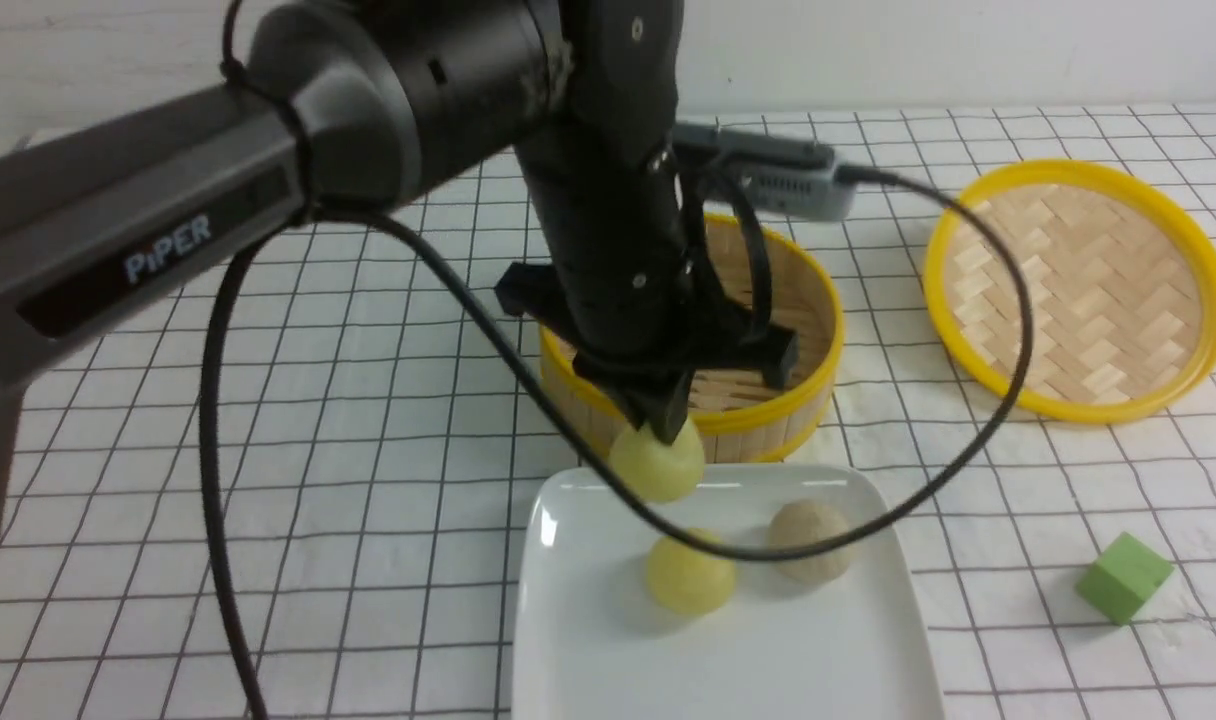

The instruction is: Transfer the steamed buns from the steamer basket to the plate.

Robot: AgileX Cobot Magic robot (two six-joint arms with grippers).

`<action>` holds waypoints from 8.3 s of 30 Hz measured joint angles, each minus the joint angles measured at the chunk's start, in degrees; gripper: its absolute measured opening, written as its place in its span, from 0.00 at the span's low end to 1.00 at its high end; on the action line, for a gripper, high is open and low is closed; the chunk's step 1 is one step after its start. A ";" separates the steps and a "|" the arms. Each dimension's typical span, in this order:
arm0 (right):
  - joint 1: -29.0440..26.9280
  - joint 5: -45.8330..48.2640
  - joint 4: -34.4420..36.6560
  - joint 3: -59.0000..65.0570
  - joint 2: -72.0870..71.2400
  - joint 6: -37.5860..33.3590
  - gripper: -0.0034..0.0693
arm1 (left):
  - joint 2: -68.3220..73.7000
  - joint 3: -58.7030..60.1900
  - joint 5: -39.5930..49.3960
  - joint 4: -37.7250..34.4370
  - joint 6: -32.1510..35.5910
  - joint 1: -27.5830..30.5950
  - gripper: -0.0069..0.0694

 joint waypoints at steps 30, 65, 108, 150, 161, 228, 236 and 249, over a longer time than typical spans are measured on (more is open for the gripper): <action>0.00 0.00 1.85 1.40 -0.06 -1.35 0.81 | -1.99 21.65 -21.42 4.02 -0.03 -0.06 0.13; 0.00 0.00 1.90 1.40 -0.06 -2.56 0.81 | 1.12 13.09 -14.04 10.52 -4.37 -0.17 0.70; 0.00 -22.93 -35.70 1.44 -0.31 29.74 0.81 | -37.10 -15.20 -0.01 46.83 -7.91 -0.17 0.50; 0.00 -19.35 -5.39 25.31 -21.97 9.30 0.81 | -47.03 6.58 -0.01 23.43 -6.16 -0.17 0.49; 0.00 -33.51 -8.43 29.45 -21.97 9.74 0.77 | -47.07 6.58 -0.01 20.96 -7.33 -0.17 0.49; 0.00 -32.38 -8.42 29.52 -21.97 9.92 0.36 | -70.88 53.92 -37.69 12.26 11.83 4.88 0.41; 0.00 -32.38 -8.42 29.52 -21.97 9.92 0.37 | -84.71 63.55 -31.58 22.96 -2.58 4.88 0.41; 0.00 -32.38 -8.42 29.52 -21.97 9.92 0.37 | -89.93 83.55 -48.89 40.45 -10.67 4.88 0.41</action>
